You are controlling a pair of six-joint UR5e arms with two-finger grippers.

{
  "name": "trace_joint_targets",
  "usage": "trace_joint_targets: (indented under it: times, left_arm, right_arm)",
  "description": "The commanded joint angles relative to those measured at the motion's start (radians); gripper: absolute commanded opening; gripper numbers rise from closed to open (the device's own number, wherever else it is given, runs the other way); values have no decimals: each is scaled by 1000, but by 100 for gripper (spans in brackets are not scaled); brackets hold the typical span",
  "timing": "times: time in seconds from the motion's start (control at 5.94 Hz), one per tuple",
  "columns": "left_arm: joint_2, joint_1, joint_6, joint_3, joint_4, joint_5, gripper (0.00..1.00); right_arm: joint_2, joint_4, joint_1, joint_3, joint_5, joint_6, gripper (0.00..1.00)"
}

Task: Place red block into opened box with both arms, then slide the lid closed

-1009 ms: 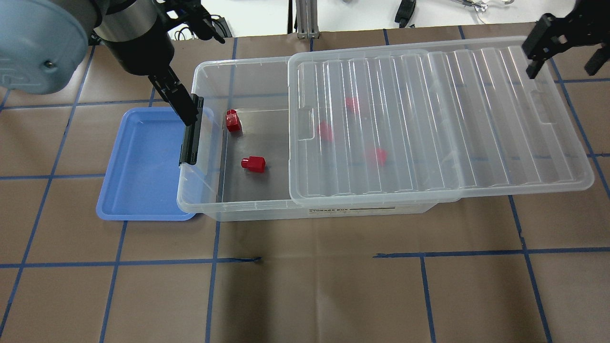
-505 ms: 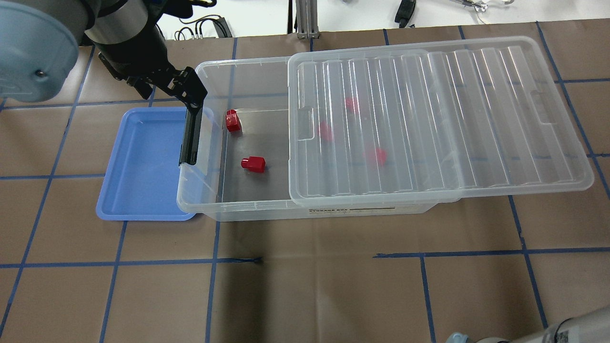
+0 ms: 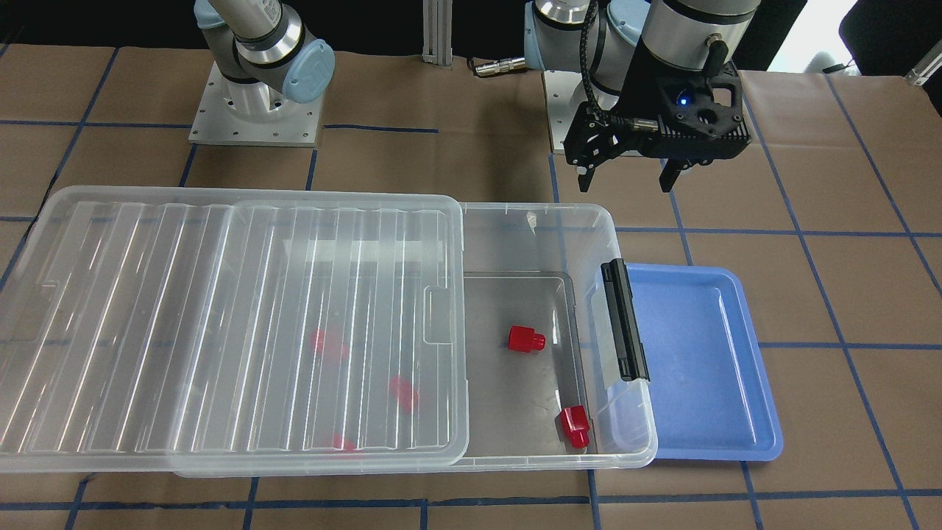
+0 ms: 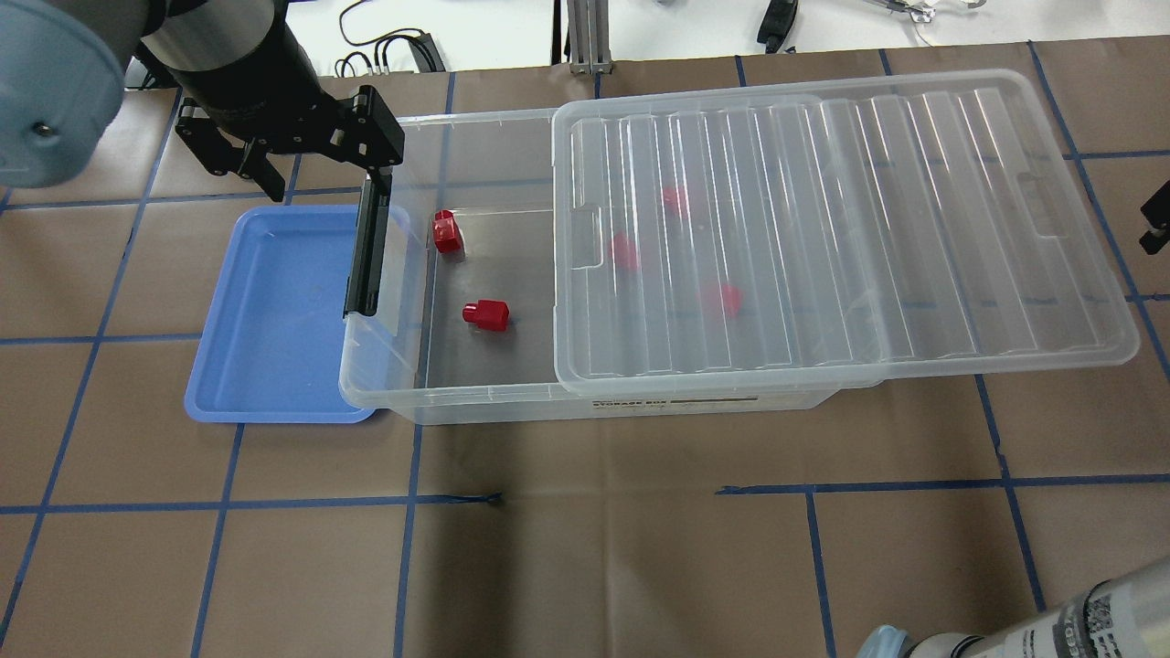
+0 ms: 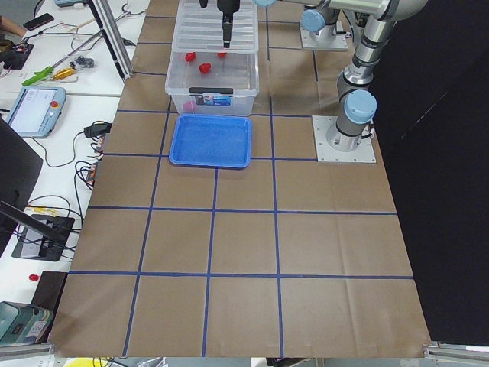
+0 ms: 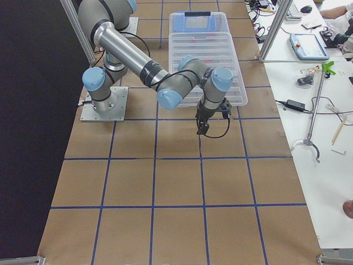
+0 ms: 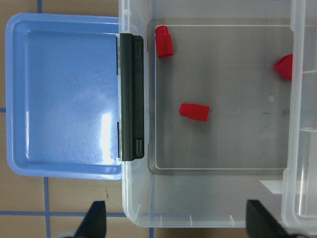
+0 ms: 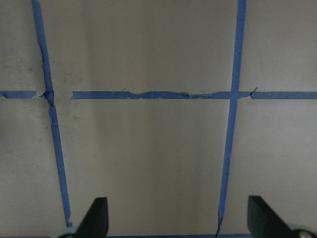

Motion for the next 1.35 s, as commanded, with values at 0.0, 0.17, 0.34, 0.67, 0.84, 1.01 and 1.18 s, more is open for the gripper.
trace_joint_targets:
  times: [0.0, 0.17, 0.34, 0.67, 0.84, 1.01, 1.18]
  left_arm:
    - [8, 0, 4, -1, -22, -2, 98]
    - [11, -2, 3, -3, -22, 0, 98]
    - [27, 0, 4, -22, -22, -2, 98]
    - [34, 7, 9, -30, -8, 1, 98]
    - [31, 7, 7, -26, -7, 1, 98]
    - [24, 6, 6, -20, -7, 0, 98]
    - [24, 6, 6, -18, -7, 0, 98]
  right_arm:
    - [-57, -30, 32, 90, 16, 54, 100]
    - [-72, -30, 68, 119, 39, 60, 100]
    - [-77, -31, 97, 150, 47, 92, 100]
    - [-102, -30, 143, 161, 70, 157, 100]
    - [-103, -30, 179, 190, 90, 157, 100]
    - [-108, -33, 209, 213, 111, 193, 100]
    - [-108, -33, 238, 214, 113, 218, 100]
